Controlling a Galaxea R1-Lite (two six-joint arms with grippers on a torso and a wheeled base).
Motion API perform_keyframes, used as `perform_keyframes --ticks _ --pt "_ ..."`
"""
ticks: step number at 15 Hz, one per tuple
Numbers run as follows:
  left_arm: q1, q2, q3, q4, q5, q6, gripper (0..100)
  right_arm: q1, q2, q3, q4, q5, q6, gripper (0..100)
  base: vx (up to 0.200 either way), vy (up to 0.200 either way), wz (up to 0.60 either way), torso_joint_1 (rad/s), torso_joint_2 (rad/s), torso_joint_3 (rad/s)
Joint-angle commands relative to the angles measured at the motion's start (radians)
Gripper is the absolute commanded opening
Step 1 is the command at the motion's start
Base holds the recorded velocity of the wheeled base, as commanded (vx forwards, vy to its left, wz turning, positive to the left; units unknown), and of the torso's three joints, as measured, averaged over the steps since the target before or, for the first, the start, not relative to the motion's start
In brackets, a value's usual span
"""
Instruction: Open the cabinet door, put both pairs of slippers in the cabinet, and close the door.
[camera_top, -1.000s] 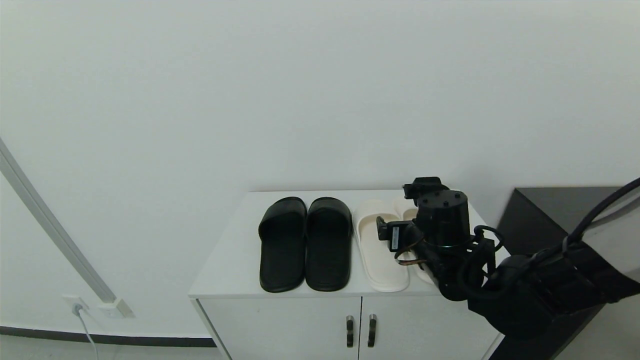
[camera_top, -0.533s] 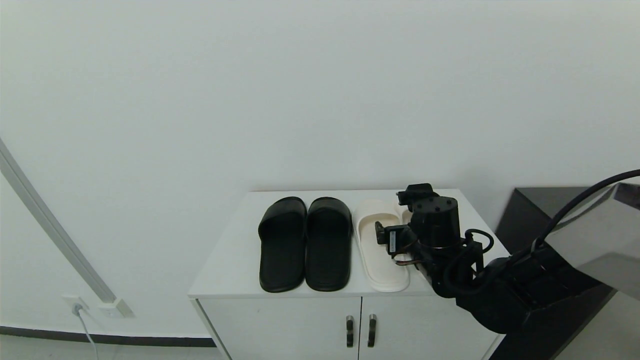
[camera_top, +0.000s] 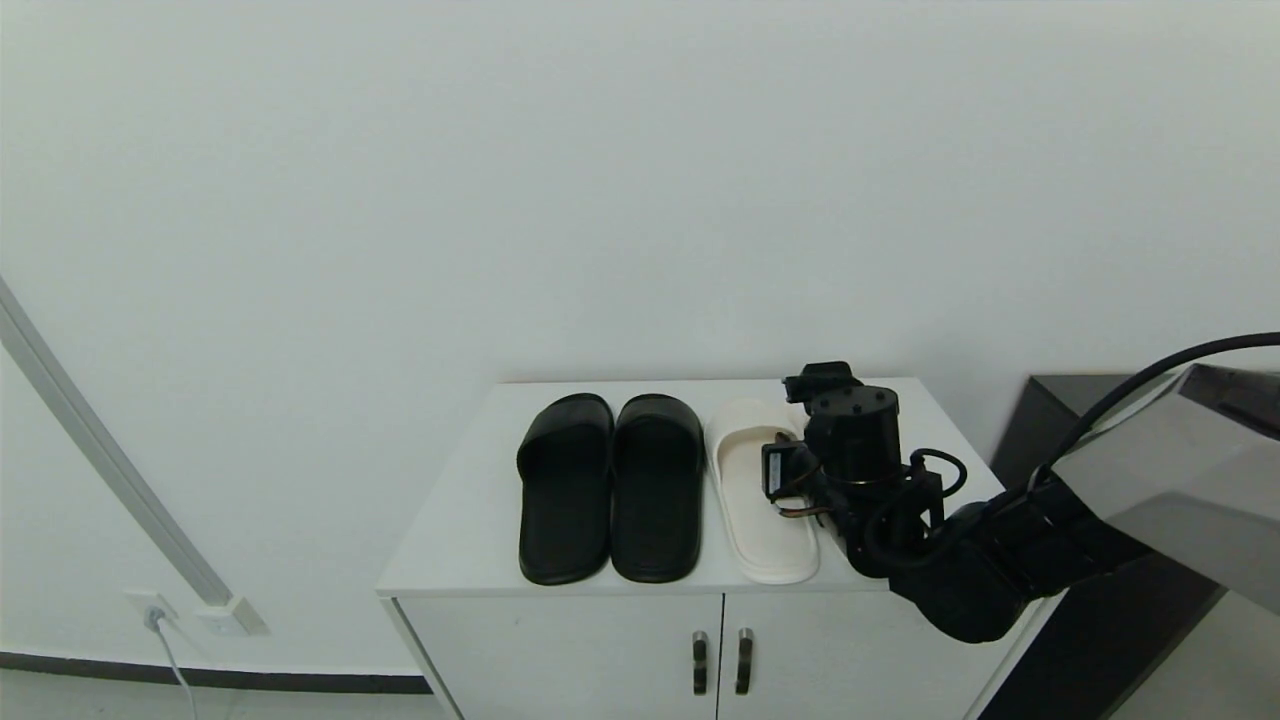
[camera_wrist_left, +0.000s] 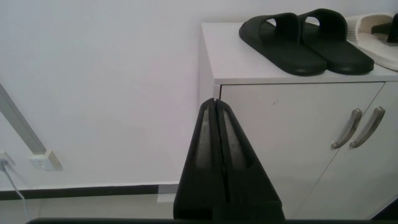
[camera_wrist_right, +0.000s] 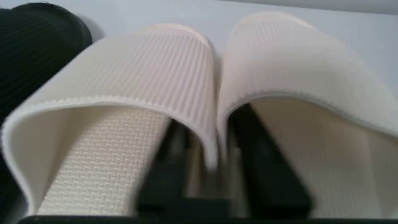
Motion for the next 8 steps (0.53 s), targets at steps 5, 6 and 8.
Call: perform_keyframes --ticks 5,6,8 --pt "0.001 0.001 0.0 0.0 0.0 0.0 0 0.0 -0.033 0.011 -0.004 -0.004 -0.001 0 0.0 0.0 0.0 0.0 0.0 0.0" --pt "0.001 0.001 0.0 0.0 0.0 -0.002 0 0.0 -0.063 0.026 -0.002 -0.001 -0.004 0 0.0 0.0 0.0 0.0 0.0 0.0" --pt "0.001 0.001 0.0 0.0 0.0 -0.002 0 0.004 -0.134 0.063 -0.001 0.015 -0.007 0 0.0 0.0 0.0 0.0 0.0 0.0"
